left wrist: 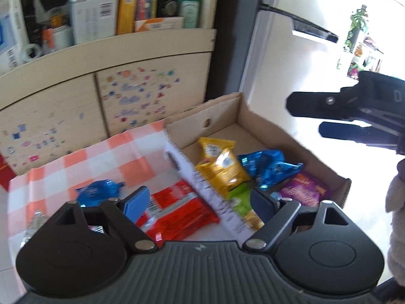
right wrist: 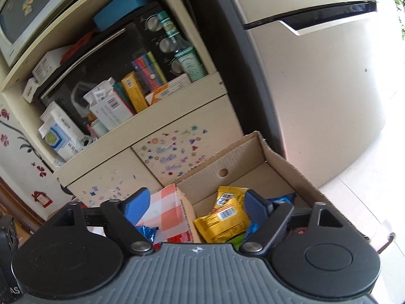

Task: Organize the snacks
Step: 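Move both tools back to the snack pile on the tablecloth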

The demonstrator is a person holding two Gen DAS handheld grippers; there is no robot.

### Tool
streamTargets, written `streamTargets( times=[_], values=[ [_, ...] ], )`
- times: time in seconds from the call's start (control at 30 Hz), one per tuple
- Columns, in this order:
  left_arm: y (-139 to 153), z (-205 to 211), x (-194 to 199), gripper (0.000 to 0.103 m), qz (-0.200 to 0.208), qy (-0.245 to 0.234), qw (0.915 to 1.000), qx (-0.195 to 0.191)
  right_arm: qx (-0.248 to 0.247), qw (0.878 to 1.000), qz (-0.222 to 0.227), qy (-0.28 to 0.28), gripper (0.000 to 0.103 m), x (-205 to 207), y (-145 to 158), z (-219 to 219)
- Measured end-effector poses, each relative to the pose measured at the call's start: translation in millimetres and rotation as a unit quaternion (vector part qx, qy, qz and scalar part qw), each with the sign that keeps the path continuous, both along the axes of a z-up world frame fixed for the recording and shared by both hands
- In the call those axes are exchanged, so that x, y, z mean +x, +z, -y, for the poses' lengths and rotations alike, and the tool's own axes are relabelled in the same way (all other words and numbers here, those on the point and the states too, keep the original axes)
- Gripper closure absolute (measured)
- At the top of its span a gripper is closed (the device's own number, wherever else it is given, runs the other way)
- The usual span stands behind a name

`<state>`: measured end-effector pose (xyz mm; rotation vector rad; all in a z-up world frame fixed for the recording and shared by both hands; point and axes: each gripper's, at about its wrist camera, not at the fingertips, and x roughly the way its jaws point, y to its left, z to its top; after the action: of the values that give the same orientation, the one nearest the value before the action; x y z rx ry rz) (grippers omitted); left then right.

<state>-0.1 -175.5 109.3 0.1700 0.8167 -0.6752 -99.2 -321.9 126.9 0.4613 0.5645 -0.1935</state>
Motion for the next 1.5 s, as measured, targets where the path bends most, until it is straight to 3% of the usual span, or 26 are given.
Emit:
streamTargets(
  times=[0.2,0.37,0.5,0.7,0.9,1.1,1.5],
  values=[
    [-1.0,-45.7,11.4,0.005,0.008,0.037,0.9992,0.015,-0.013,0.999,-0.025,0.020,0.008,13.1,-9.8,-18.0],
    [-3.2,-77.1,16.9,0.004,0.009,0.057,0.9981,0.025,-0.020,0.999,-0.020,0.024,0.003,16.5,-15.6,-28.5],
    [-13.2,-96.0,18.4,0.004,-0.012,0.068,0.9972,0.027,-0.007,0.999,-0.019,0.038,0.000,20.1,-20.2,-33.2],
    [-36.3,-116.8,16.5,0.004,-0.055,0.097,0.9935,0.021,-0.029,0.996,-0.034,0.071,0.000,26.5,-24.4,-49.7],
    [-57.3,-122.8,16.4,0.004,-0.088,0.117,0.9886,0.035,-0.072,0.989,-0.081,0.104,0.000,37.6,-36.1,-71.9],
    [-66.3,-119.3,15.5,0.004,-0.094,0.116,0.9873,0.055,-0.094,0.979,-0.123,0.134,0.000,44.1,-51.4,-89.6],
    [-102.2,-107.1,14.7,0.004,-0.120,0.103,0.9835,0.088,-0.078,0.969,-0.169,0.160,0.000,54.2,-73.3,-106.4]
  ],
)
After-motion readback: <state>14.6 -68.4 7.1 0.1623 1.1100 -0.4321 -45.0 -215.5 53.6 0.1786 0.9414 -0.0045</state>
